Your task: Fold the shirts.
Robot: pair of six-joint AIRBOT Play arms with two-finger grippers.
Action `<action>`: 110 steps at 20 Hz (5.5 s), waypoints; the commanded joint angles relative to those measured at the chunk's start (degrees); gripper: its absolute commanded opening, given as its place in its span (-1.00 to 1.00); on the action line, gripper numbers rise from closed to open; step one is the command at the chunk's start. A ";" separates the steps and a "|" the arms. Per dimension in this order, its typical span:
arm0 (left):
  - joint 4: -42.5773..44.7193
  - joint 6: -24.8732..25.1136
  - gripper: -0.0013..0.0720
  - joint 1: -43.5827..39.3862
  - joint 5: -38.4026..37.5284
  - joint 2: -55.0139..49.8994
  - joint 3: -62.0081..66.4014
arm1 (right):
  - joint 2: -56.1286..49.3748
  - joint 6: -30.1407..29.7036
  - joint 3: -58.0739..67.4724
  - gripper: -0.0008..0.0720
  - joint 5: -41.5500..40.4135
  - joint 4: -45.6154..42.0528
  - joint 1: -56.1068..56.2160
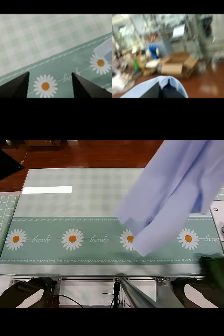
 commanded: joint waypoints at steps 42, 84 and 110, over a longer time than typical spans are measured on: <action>-38.93 8.74 1.00 -4.13 10.05 -50.38 -0.09 | -20.57 -7.48 -37.11 0.33 25.27 -27.65 -17.75; -23.54 4.76 -0.91 -11.80 13.73 -49.90 0.90 | -20.24 -12.63 -63.19 -0.91 2.71 -9.92 2.82; -23.54 4.63 -0.92 25.90 33.97 18.21 6.34 | 17.70 0.55 3.37 -0.92 -0.59 -10.27 -15.28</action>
